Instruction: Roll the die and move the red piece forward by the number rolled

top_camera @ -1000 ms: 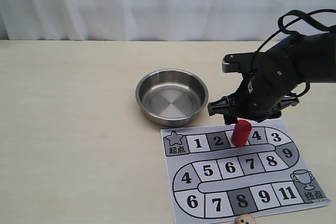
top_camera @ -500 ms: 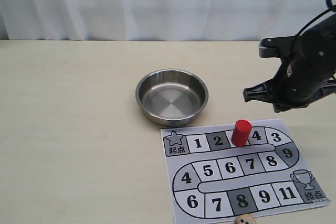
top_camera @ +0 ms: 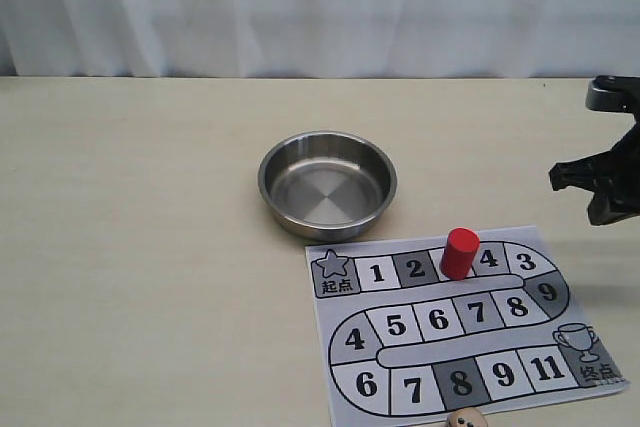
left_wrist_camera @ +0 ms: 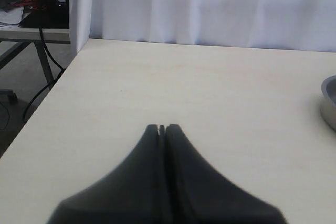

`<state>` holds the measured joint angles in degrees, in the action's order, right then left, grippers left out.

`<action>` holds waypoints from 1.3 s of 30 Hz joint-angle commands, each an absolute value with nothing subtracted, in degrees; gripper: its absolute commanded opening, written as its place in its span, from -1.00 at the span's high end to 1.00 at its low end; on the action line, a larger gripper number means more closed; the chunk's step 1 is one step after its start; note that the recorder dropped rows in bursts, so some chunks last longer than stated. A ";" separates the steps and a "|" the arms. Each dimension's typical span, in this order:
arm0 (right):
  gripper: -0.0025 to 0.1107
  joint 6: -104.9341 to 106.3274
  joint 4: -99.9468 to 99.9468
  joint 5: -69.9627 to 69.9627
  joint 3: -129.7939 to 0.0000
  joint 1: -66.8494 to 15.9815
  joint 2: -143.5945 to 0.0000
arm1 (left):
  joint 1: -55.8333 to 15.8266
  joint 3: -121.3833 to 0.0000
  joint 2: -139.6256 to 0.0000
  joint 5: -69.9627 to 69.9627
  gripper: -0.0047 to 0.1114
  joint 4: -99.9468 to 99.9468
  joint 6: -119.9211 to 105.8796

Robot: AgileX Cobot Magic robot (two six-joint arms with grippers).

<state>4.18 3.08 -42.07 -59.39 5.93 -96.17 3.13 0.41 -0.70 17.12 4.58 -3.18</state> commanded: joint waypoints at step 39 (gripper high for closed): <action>0.89 11.12 3.43 -47.07 -59.00 6.53 0.00 | 2.68 0.00 -0.67 16.40 0.92 4.56 -3.19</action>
<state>11.18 3.34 -44.00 -59.49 6.33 -0.09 3.13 0.41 -0.70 17.12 4.58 -3.18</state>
